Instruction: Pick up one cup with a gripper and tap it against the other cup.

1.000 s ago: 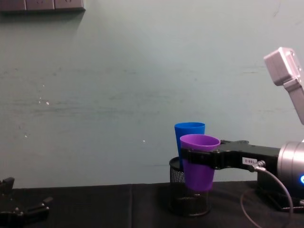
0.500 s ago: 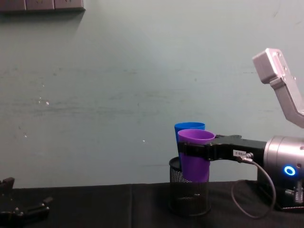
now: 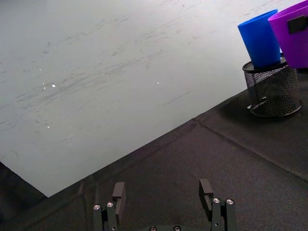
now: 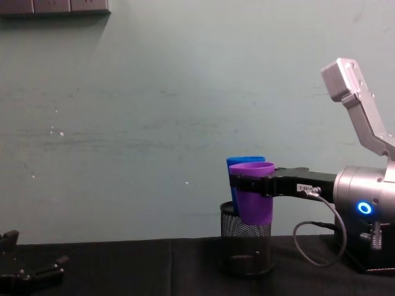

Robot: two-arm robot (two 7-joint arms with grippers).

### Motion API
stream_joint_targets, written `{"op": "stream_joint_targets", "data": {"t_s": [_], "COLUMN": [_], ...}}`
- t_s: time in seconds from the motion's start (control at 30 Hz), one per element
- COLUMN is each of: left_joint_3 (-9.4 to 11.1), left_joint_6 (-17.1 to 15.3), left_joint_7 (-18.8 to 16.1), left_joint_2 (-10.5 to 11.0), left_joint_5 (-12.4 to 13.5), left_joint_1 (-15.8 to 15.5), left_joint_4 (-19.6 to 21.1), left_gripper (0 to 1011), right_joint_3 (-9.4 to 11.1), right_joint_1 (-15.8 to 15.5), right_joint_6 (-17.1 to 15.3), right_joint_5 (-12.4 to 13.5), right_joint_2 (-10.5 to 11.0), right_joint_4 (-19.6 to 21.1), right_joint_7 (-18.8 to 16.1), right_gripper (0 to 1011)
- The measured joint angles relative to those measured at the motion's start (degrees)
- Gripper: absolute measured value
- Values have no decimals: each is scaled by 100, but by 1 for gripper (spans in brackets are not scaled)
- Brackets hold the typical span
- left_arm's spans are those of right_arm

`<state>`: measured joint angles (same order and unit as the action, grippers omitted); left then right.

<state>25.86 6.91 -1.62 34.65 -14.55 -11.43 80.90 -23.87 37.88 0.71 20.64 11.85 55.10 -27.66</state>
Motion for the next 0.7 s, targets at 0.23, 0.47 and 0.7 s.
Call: {"op": "stream_joint_targets", "data": {"t_s": [0.23,0.47,0.7], "left_joint_3": [0,0,0], "left_joint_6": [0,0,0], "left_joint_7": [0,0,0], "left_joint_2": [0,0,0], "left_joint_5": [0,0,0], "left_joint_1": [0,0,0], "left_joint_4": [0,0,0], "left_gripper": [1000,1000,1000], "right_joint_3": [62,99,94], "right_joint_1": [177,203,203], "right_joint_6": [57,53,52], "right_joint_5": [-9,-13,-13], "right_joint_2": [-128,-157,-155], "right_joint_4": [-328,-383,-383], "right_joint_7": [-55,-62,-61], "right_gripper": [735,735,735]}}
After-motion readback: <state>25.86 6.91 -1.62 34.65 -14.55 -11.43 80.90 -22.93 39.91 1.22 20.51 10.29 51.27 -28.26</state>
